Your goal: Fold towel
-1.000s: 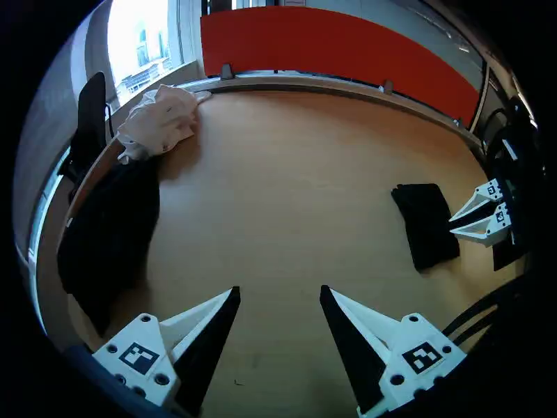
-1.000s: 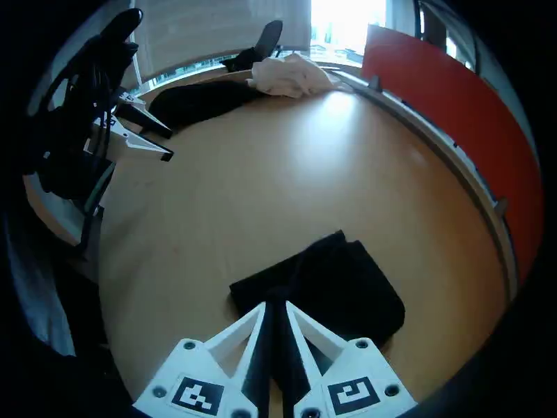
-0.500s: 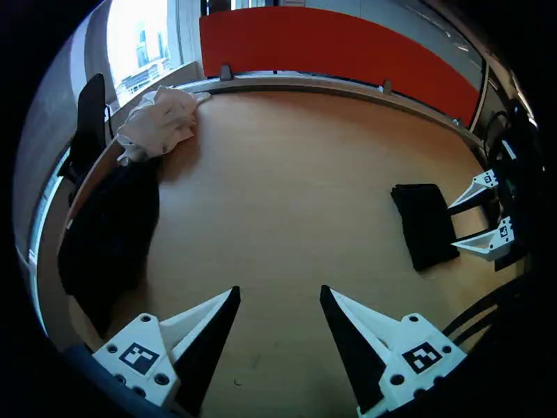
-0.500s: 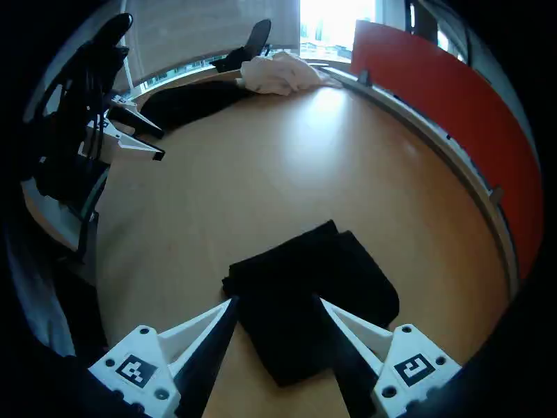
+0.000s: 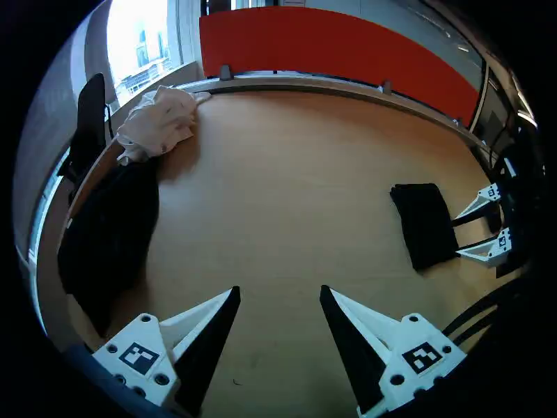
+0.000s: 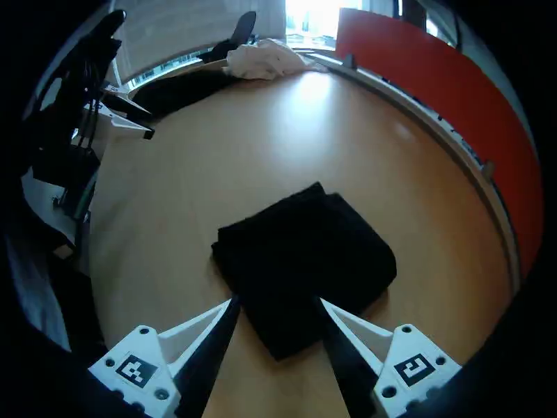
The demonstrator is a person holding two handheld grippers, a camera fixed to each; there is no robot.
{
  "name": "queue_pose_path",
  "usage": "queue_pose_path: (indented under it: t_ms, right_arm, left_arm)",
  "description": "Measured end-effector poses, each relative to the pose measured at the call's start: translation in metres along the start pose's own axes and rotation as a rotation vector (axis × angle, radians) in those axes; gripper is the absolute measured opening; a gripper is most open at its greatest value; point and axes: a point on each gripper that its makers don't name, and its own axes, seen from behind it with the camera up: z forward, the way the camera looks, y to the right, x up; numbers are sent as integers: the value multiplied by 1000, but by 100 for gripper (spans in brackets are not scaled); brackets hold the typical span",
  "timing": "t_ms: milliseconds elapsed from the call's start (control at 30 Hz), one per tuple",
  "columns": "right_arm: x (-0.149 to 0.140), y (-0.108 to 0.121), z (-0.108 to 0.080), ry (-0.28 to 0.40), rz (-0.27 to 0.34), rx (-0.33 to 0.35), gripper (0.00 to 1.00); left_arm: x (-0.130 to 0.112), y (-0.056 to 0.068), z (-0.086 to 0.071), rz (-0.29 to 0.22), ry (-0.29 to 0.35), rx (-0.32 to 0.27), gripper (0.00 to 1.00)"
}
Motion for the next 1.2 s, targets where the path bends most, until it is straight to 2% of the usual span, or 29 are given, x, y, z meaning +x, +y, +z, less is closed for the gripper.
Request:
queue_pose_path:
  t_ms: [300, 600, 933, 1133, 1200]
  right_arm:
    - [-27, 5, -8, -26, 41, -22, 79]
    - [-49, 3, -1, -58, 59, -39, 76]
    - [-56, 3, -1, -62, 93, -51, 52]
    - [-59, 1, -1, -66, 99, -52, 49]
    - [-60, 1, -1, -66, 100, -52, 45]
  left_arm:
    - [0, 2, 1, 3, -1, -4, 85]
    - [-1, 2, 0, 4, 0, -4, 85]
    - [-1, 1, 0, 3, 1, -4, 85]
    - [-2, 1, 0, 1, 2, -4, 85]
    - [-2, 1, 0, 0, 2, -4, 85]
